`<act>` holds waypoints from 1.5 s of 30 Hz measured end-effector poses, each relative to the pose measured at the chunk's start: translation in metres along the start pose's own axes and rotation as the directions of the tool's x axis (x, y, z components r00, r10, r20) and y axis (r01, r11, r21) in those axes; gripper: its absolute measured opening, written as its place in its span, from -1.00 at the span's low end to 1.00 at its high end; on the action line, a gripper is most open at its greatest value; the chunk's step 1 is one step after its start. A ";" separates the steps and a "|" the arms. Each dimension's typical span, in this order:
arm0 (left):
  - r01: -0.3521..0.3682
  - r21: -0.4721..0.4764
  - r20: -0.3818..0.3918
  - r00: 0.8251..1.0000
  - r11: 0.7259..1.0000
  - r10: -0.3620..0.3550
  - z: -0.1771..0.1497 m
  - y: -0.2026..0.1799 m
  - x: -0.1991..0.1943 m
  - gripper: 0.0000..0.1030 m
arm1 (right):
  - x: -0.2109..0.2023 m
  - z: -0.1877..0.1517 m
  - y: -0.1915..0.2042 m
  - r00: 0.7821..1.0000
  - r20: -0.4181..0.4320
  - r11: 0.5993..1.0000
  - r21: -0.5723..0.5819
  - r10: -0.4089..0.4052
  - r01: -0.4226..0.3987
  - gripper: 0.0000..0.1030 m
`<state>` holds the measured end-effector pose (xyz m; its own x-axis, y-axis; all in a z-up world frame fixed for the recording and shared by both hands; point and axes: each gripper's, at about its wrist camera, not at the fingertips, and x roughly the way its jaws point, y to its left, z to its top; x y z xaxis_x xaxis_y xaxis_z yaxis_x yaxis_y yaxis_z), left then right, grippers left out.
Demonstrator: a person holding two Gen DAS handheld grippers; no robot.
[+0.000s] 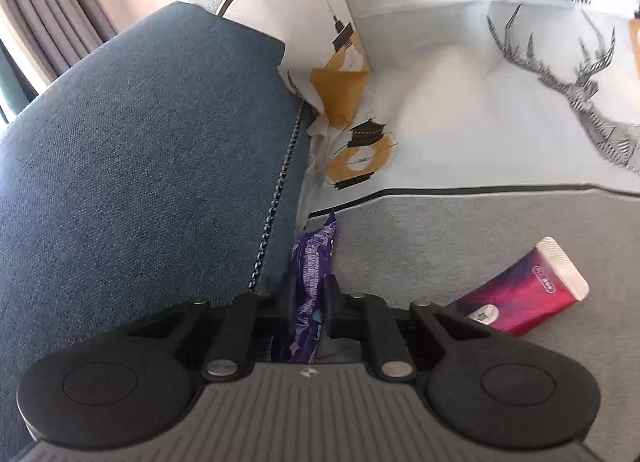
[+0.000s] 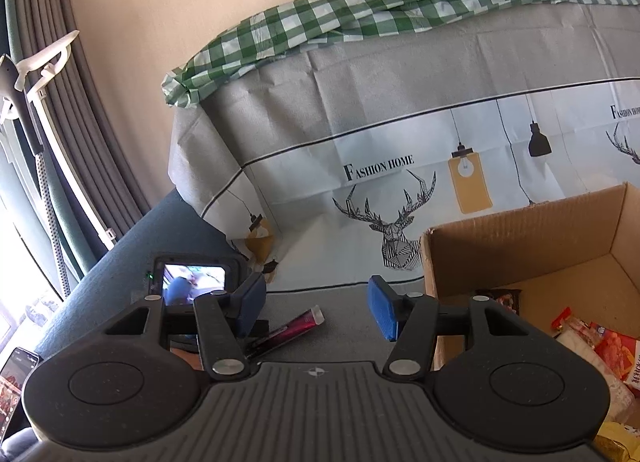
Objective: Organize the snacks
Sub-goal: 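Move both empty grippers to the purple bar and pink tube beside the box, then grasp the purple chocolate bar with the left gripper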
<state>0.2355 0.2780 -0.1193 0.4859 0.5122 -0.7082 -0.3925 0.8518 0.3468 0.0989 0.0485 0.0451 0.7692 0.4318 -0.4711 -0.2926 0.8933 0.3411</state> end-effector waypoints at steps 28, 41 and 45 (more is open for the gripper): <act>0.517 -0.360 -0.069 0.816 0.777 -0.574 0.016 0.037 -0.037 -0.16 | 0.012 -0.013 0.004 0.999 -0.048 1.000 -0.023 -0.006 0.005 0.27; 0.480 -0.055 -0.185 0.857 0.876 -0.481 -0.005 -0.029 -0.029 0.65 | 0.014 -0.015 0.005 0.998 -0.055 0.999 -0.037 -0.013 0.011 0.29; 0.446 0.000 -0.183 0.880 0.895 -0.438 -0.008 -0.033 -0.033 0.35 | 0.012 -0.015 0.004 0.999 -0.050 0.999 -0.048 -0.019 0.017 0.29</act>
<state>0.2267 0.2323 -0.1123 0.4566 0.0573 -0.8878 -0.1344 0.9909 -0.0052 0.0990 0.0589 0.0285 0.7454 0.4204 -0.5173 -0.3067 0.9053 0.2938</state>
